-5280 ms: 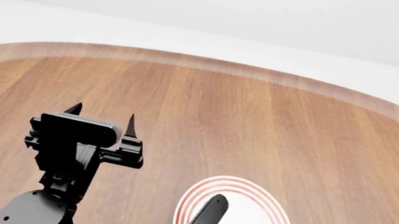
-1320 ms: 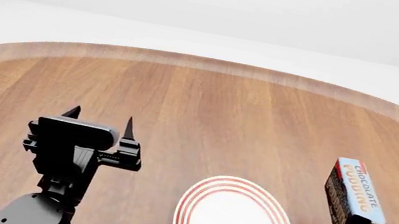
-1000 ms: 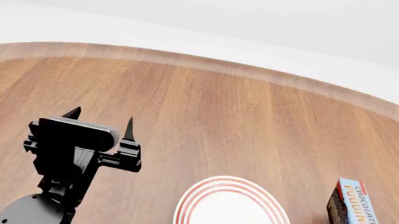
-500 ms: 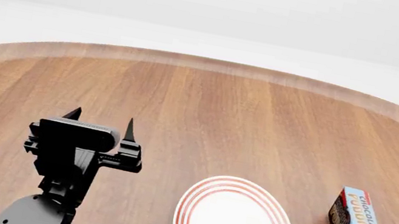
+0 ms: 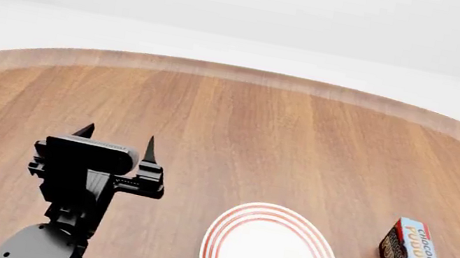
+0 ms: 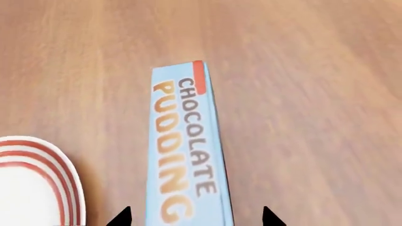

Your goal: Put the chocolate pudding to the right of the plate.

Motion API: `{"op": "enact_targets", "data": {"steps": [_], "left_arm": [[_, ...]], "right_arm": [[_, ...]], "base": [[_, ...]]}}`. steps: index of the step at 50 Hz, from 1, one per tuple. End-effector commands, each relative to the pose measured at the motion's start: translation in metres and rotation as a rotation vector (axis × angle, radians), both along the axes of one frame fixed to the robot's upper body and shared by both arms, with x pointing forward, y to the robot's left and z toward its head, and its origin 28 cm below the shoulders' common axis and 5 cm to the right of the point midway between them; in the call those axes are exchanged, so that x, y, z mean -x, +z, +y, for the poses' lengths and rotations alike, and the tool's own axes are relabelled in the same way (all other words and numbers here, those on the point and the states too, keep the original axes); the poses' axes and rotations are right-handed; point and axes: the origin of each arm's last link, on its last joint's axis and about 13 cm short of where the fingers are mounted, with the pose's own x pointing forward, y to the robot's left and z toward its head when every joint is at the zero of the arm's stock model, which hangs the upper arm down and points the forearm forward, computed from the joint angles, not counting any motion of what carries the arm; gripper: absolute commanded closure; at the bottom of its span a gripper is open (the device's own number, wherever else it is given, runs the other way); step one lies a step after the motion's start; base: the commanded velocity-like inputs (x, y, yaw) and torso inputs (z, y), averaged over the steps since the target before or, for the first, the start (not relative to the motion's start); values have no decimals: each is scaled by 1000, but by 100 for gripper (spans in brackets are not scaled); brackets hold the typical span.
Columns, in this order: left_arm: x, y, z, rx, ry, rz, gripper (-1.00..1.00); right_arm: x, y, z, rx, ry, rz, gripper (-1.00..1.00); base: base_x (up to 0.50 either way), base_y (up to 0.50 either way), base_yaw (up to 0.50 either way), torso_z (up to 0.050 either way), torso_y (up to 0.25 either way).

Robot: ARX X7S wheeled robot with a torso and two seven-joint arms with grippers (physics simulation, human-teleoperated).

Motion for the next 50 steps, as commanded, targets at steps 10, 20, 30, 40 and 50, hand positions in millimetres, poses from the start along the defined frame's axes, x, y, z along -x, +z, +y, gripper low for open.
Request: {"op": "enact_targets", "data": {"steps": [10, 20, 30, 40, 50], "left_arm": [[0, -1, -1, 2, -3, 4, -100], [0, 0, 0, 1, -1, 2, -100], [0, 2, -1, -1, -4, -2, -100], [0, 2, -1, -1, -7, -4, -100], [-1, 5, -2, -6, -8, -9, -100]], "right_arm": [[-1, 47, 9, 25, 59, -154, -100], [-5, 52, 12, 25, 72, -182, -100], [8, 90, 26, 20, 148, -344, -100], [12, 121, 57, 77, 238, -503, -100], [12, 123, 102, 226, 219, -646, -100]], "base": [[0, 0, 0, 0, 0], [0, 0, 0, 0, 0], [0, 0, 0, 0, 0], [0, 0, 0, 0, 0], [0, 0, 0, 0, 0]]}}
